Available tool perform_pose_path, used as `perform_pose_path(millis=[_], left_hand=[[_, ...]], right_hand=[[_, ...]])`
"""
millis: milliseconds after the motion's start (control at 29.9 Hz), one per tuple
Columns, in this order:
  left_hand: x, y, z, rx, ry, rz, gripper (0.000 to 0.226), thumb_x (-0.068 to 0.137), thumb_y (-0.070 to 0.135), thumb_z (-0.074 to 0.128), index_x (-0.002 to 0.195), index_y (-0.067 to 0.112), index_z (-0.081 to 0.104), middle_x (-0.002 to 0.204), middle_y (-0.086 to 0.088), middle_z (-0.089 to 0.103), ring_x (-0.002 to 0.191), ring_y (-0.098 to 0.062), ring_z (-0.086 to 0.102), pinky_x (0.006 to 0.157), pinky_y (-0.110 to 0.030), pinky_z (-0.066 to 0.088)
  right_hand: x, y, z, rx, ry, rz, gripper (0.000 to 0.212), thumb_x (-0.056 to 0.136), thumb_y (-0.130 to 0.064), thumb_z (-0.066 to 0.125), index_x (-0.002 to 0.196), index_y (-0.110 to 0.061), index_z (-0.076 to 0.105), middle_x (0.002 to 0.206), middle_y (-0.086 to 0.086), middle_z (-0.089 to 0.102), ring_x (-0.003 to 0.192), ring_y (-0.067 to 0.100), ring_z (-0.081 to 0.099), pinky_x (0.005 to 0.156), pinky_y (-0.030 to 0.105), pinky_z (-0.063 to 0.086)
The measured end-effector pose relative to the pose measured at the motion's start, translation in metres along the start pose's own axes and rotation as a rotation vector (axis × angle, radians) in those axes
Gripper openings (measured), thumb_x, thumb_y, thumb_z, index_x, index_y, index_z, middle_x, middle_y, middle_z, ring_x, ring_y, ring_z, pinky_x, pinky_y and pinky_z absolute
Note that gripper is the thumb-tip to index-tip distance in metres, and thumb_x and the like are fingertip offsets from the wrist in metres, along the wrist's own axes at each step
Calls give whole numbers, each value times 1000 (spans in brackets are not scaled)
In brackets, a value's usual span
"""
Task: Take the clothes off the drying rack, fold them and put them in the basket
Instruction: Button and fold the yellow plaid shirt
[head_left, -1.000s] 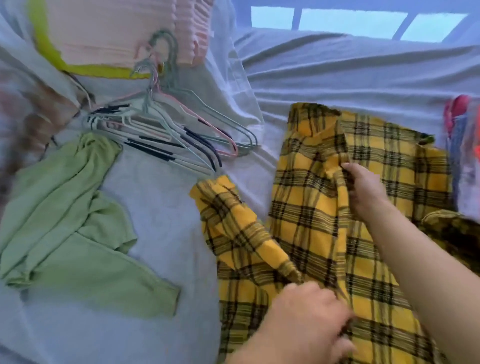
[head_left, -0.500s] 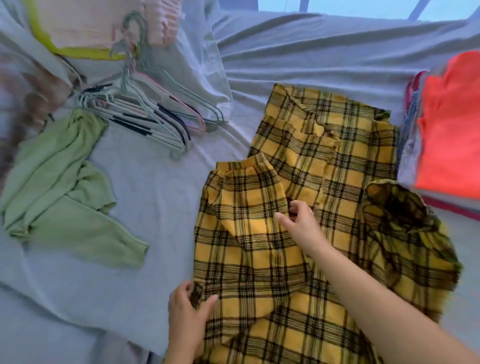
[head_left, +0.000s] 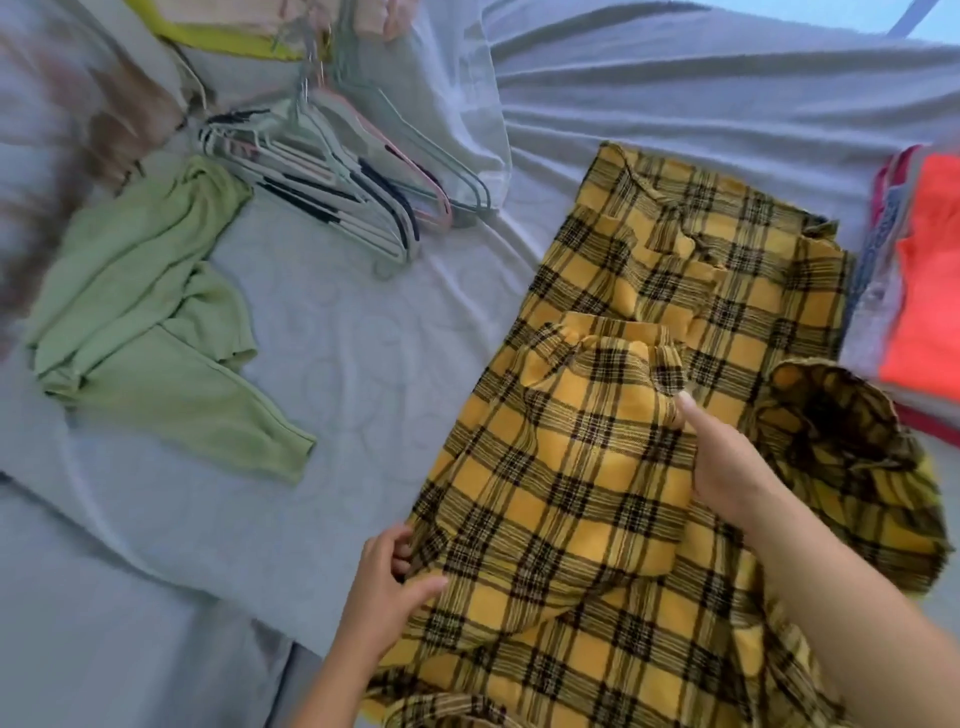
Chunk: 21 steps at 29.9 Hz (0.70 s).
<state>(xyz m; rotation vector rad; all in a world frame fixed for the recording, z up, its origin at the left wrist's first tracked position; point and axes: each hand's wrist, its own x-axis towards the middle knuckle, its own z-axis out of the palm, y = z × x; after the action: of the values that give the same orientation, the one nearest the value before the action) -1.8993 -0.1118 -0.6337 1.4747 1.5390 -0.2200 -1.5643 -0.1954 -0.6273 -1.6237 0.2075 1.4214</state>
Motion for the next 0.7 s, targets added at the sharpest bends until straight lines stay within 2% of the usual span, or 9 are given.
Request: perform_pose_path(millis=[67, 100, 201, 267, 334, 401, 535, 602, 702], left_hand=[[1, -5, 1, 19, -8, 3, 68, 72, 23, 78, 129, 13, 41, 108, 6, 41, 100, -11, 47, 87, -21, 39], [0, -8, 1, 25, -13, -2, 68, 72, 26, 78, 128, 13, 41, 111, 4, 41, 103, -12, 46, 89, -22, 39], [0, -15, -1, 53, -51, -52, 63, 74, 34, 75, 123, 18, 39, 114, 1, 43, 106, -15, 47, 87, -23, 39], [1, -17, -1, 77, -91, -65, 53, 78, 37, 70, 119, 20, 42, 112, 2, 47, 109, -16, 49, 84, -23, 38], [4, -15, 0, 91, -98, -54, 47, 81, 37, 67, 118, 19, 45, 111, 5, 48, 109, -14, 48, 85, -23, 38], [10, -10, 1, 56, -62, -33, 42, 82, 36, 67, 114, 20, 46, 106, 7, 49, 103, -12, 47, 82, -22, 38], [28, -2, 2, 60, -15, 50, 26, 83, 29, 67, 101, 22, 50, 87, 9, 51, 82, -8, 50, 63, -14, 36], [38, -3, 4, 112, -29, 96, 16, 84, 28, 66, 92, 24, 52, 81, 12, 51, 79, -8, 50, 59, -12, 35], [46, -5, 4, 95, -19, 111, 16, 83, 26, 68, 82, 27, 51, 77, 13, 53, 79, -10, 52, 59, -12, 34]], right_hand=[[19, -10, 3, -26, 74, 32, 100, 48, -60, 82, 132, -15, 49, 126, 7, 58, 114, 29, 56, 98, 51, 44], [25, -14, 7, -62, 114, 17, 96, 53, -52, 83, 134, -14, 46, 123, 9, 60, 108, 29, 59, 93, 48, 48], [23, -14, 13, -279, 300, -151, 54, 84, -26, 67, 132, -10, 47, 120, 10, 58, 99, 21, 56, 85, 36, 47], [22, -6, 9, -337, 364, -239, 56, 85, -29, 65, 133, -12, 45, 129, 9, 53, 110, 22, 52, 90, 35, 41], [23, -9, 12, -252, 365, -277, 65, 81, -41, 67, 135, -13, 43, 134, 8, 50, 120, 23, 48, 98, 37, 39], [34, -24, 22, -157, 360, -295, 73, 79, -46, 67, 137, -12, 40, 137, 7, 47, 124, 23, 44, 102, 39, 36], [68, -67, 39, -57, 409, -275, 81, 78, -48, 68, 142, -12, 32, 142, 9, 41, 131, 28, 37, 107, 42, 29], [82, -86, 42, -37, 429, -300, 71, 80, -39, 68, 139, -15, 37, 137, 8, 47, 127, 28, 43, 106, 43, 35], [98, -102, 39, -96, 449, -467, 41, 88, -20, 60, 127, -19, 49, 123, 2, 59, 112, 22, 57, 97, 41, 47]])
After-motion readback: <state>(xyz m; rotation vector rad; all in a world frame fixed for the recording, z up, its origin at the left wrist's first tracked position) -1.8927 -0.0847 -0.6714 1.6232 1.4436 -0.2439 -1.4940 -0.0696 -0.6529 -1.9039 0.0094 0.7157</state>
